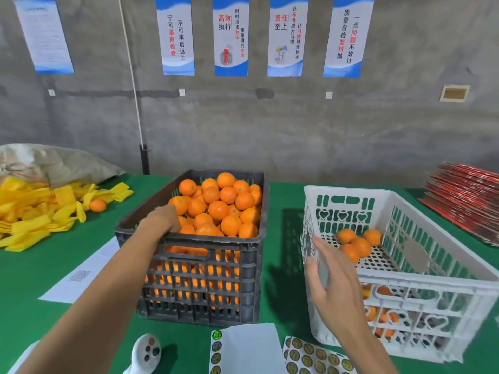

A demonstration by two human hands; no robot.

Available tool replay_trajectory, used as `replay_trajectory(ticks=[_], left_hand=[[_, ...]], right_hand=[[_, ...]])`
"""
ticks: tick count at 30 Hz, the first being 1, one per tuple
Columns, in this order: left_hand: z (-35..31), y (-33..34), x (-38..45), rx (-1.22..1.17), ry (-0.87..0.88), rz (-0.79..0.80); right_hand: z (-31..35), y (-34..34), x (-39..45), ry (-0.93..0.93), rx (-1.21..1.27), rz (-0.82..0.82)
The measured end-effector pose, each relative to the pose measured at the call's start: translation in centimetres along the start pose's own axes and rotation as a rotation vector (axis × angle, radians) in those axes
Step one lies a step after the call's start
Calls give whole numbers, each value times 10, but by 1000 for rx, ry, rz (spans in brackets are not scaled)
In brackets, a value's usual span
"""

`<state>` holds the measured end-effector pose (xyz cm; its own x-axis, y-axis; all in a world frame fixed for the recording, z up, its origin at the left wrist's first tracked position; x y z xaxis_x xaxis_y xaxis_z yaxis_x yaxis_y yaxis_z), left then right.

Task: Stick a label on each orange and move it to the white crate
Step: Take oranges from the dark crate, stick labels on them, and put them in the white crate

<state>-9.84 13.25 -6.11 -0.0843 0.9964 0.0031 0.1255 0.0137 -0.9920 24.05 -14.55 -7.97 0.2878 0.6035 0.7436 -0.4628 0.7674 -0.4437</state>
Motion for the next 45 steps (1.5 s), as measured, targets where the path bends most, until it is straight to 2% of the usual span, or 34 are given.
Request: replay_trajectory(ticks=[2, 4, 7, 10, 13, 17, 19, 23, 27, 30, 33, 35, 37, 39, 41, 45], left_hand=[[1, -17, -7, -159, -2, -166], [2, -41, -23, -419, 19, -350], [1, -71, -68, -824, 149, -574], [4, -72, -125, -1169, 255, -647], [15, -39, -168, -1423, 218, -663], [43, 7, -212, -1557, 130, -782], [56, 32, -225, -1587, 91, -777], [63, 109, -235, -1625, -41, -506], [61, 192, -245, -1697, -360, -180], [60, 217, -253, -1573, -393, -93], [60, 237, -257, -1640, -527, 32], [59, 242, -260, -1679, -612, 121], [60, 240, -262, -1664, -658, 178], [62, 237, -265, -1604, -672, 247], [59, 238, -265, -1519, -615, 384], [31, 233, -271, -1332, -284, 751]], right_hand=[[4, 0, -6, -17, 30, -14], [10, 3, -11, -44, 52, -29], [27, 15, -21, -72, 109, 0], [46, 48, -43, -101, 161, 199], [57, 90, -78, -96, 156, 450], [56, 132, -130, -31, 179, 646], [52, 146, -150, 5, 165, 700], [49, 164, -168, 9, 47, 750], [45, 179, -181, 56, -129, 847], [32, 186, -205, 190, 14, 1033], [23, 180, -211, 273, 175, 1153], [21, 176, -206, 247, 182, 1162], [19, 171, -194, 168, 130, 1064], [18, 163, -184, 94, 94, 928], [20, 155, -178, 44, 88, 818], [33, 141, -171, -118, 39, 720]])
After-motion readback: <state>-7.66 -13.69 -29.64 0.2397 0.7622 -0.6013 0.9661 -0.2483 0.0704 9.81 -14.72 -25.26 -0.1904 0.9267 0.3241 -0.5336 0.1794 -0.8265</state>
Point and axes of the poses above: each hand's wrist, its own x-axis towards the middle knuckle, its own y-axis out of the palm, z = x × y, the point moved 8 cm from there along x, towards the middle knuckle, and after that the axes turned 3 degrees about -z, right-handed, at the moved point
